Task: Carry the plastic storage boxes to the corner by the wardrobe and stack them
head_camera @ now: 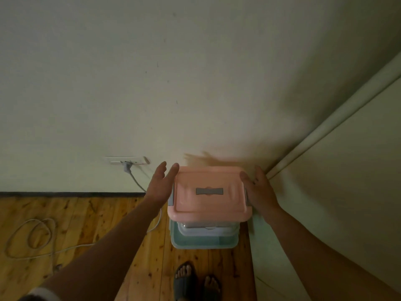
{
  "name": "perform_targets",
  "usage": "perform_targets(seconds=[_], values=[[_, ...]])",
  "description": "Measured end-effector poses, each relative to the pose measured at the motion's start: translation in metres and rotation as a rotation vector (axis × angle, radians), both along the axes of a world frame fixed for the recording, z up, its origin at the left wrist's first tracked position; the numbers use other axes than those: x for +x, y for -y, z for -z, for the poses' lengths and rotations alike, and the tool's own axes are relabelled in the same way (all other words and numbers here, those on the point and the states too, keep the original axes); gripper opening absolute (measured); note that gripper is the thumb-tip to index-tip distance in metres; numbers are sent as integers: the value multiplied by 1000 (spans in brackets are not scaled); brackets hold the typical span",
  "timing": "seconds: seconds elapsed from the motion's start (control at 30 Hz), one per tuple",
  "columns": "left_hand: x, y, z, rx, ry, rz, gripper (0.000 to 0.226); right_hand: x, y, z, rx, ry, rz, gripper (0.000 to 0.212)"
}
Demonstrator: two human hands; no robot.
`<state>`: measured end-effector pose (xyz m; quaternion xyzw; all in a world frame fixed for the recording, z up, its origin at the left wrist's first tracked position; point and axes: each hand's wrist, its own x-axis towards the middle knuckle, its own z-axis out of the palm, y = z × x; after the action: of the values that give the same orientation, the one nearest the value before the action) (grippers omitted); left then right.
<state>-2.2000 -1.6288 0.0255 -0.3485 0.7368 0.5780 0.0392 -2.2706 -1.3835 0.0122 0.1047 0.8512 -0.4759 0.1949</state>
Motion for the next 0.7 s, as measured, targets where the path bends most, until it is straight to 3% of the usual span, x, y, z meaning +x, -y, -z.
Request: perform_targets(seconds=[0.17,0.4,0.7], values=[[4,-5,-25,-139,-20,85,70,8,-2,-20,43,-86,-70,63],[9,-12,-68,-317,-62,194,70,13,-6,-48,72,-98,-136,71],[18,-23,-114,-375,-116,214,61,20,-9,-89,-15,-155,-132,73]])
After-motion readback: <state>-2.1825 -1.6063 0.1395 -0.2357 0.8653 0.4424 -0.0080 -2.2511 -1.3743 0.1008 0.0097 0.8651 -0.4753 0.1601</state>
